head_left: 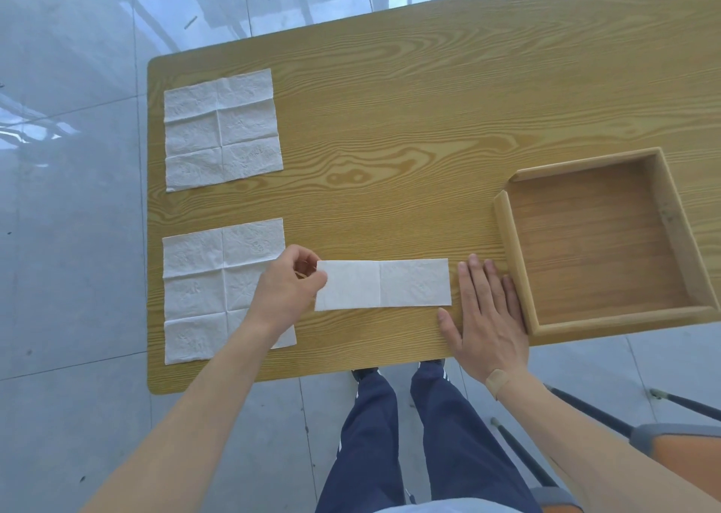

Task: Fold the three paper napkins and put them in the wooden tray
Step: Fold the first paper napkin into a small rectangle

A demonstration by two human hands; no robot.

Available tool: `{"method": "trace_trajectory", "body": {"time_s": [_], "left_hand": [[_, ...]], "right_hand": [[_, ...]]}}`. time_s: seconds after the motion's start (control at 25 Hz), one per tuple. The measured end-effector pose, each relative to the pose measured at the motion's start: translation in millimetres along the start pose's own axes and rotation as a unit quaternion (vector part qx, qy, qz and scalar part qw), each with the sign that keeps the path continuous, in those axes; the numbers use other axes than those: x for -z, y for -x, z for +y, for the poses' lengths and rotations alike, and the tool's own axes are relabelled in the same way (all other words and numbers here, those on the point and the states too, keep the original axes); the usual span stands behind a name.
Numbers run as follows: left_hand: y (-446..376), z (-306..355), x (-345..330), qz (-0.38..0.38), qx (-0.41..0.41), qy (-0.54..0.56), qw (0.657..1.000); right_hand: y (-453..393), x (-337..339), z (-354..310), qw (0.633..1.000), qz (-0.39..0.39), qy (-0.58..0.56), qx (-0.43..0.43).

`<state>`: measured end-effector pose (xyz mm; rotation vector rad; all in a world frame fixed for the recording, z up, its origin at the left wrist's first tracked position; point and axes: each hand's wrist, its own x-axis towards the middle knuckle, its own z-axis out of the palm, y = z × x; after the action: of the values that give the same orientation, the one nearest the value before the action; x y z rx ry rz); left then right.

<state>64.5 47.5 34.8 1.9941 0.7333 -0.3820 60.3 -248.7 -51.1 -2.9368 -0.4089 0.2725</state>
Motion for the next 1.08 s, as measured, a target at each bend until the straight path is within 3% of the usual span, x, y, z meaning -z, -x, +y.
{"method": "trace_trajectory", "body": {"time_s": [0.32,0.72,1.08], "left_hand": [[23.3,42.0,-29.8,-0.038,-0.013,0.172,0.984],[9.4,61.7,-114.6,-0.078,0.005,0.102,0.992],[-0.3,51.8,-131.7,-0.102,0.002,0.081,0.991]], "right_hand": [[-0.4,-0.9,-0.5,1.0,0.004,-0.004,0.0],[-1.3,-2.9,0.5,1.0,0.008,0.002,0.0],[-2.1,-4.6,1.3,1.0,0.018,-0.001,0.002]]}}
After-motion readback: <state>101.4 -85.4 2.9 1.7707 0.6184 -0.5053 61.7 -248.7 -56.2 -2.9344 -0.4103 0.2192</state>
